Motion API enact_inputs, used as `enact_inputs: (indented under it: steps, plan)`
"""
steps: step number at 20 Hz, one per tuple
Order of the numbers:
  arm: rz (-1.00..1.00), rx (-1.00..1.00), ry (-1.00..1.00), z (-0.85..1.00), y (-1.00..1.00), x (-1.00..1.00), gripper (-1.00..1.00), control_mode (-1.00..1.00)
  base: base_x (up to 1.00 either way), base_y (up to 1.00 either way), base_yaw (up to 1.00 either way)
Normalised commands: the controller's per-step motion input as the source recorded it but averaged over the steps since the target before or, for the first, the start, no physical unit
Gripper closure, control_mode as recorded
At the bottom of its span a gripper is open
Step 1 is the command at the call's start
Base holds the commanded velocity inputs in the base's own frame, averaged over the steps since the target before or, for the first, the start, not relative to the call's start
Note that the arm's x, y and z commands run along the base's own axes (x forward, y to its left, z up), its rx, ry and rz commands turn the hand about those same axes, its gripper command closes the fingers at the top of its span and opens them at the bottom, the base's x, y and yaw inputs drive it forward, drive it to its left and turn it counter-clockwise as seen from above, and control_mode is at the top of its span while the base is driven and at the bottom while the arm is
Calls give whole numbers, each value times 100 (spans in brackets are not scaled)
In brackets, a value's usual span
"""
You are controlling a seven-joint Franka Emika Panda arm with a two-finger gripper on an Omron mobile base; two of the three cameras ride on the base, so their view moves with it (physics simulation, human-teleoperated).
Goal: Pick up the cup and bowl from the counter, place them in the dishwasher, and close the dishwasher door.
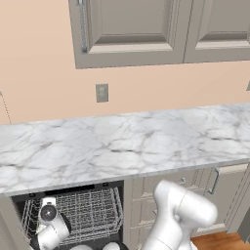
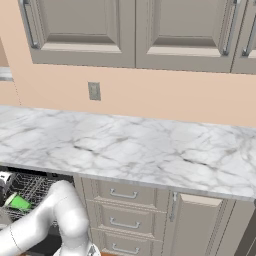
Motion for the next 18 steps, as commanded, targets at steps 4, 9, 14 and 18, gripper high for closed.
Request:
enact_inputs:
  steps: [4,9,14,18]
  plan:
    - [0,-2,-7,15,7,-28,-100,-100,0,0,0]
    - [0,0,-6,4,-3,-32,-100,-100,0,0,0]
    - [0,3,-5,0,-9,-28,-100,-100,0,0,0]
    - [0,5,-7,0,-11,-39,-100,-100,0,0,0]
